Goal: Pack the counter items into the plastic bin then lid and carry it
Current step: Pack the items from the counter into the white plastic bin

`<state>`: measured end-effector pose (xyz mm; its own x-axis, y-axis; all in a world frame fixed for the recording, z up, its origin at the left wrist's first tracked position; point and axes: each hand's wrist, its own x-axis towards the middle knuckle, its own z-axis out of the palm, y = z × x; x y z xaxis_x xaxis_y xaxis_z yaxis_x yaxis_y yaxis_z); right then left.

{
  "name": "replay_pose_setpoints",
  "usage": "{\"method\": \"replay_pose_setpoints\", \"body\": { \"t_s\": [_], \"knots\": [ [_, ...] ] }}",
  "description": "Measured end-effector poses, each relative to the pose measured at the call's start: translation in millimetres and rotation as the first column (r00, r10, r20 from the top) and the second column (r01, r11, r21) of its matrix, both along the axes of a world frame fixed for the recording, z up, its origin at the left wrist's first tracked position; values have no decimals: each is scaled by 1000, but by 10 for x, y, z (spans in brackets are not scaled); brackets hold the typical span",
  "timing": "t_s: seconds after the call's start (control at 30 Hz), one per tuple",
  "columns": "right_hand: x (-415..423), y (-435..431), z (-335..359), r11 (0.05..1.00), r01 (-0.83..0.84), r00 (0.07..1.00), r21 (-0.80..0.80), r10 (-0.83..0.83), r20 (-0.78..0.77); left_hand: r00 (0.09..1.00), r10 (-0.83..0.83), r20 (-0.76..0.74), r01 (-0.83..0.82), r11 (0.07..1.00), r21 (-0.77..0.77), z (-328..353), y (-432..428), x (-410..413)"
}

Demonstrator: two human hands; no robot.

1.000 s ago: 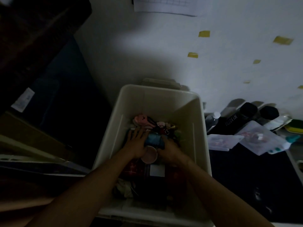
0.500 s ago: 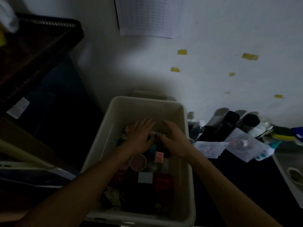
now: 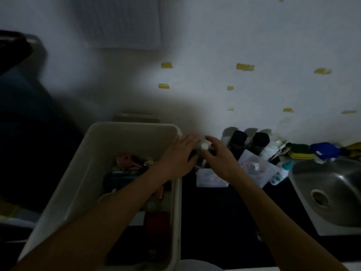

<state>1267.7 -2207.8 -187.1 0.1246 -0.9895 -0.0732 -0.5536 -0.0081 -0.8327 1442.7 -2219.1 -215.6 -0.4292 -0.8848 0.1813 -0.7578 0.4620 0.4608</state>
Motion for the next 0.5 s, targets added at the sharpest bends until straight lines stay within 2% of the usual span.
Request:
{"method": "replay_pose_setpoints", "body": {
  "t_s": [0.27,0.5],
  "knots": [
    [-817,-207,-281,999,32,994,18,-30,-104,994,-43,106,40,999,29,-126,-152,-739],
    [-1351,-615,-446,999,42,978,-35,-48,-204,990,-40,136,26,994,102,-346,-300,-1198]
  ]
}}
